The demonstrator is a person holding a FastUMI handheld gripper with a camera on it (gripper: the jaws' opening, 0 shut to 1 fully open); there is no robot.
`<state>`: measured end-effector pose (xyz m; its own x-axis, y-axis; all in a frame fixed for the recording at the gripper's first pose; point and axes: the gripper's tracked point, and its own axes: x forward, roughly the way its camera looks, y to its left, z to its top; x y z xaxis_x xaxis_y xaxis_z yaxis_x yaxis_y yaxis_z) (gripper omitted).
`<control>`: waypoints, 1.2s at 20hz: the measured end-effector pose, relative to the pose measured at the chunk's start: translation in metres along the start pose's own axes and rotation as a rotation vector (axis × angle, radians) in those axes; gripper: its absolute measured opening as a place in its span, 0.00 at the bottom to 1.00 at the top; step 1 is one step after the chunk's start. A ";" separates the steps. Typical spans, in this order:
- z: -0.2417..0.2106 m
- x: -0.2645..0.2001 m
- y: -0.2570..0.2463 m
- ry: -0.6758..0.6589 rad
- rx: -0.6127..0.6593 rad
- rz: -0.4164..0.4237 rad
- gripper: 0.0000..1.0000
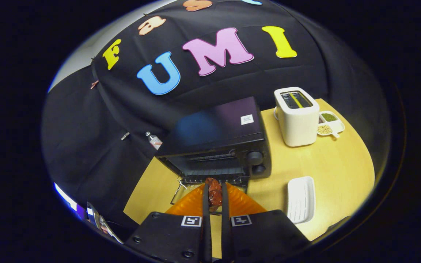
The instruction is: Open the toaster oven, put the food inside, and close the toaster oven door.
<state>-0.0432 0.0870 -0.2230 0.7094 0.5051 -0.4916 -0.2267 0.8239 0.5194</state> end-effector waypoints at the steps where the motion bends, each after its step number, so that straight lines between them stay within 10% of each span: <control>1: -0.004 0.009 0.008 0.001 0.001 0.002 0.15; 24: -0.003 0.178 0.014 -0.145 0.269 0.005 0.14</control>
<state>0.0781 0.1892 -0.3060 0.8010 0.4510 -0.3936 -0.0590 0.7138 0.6978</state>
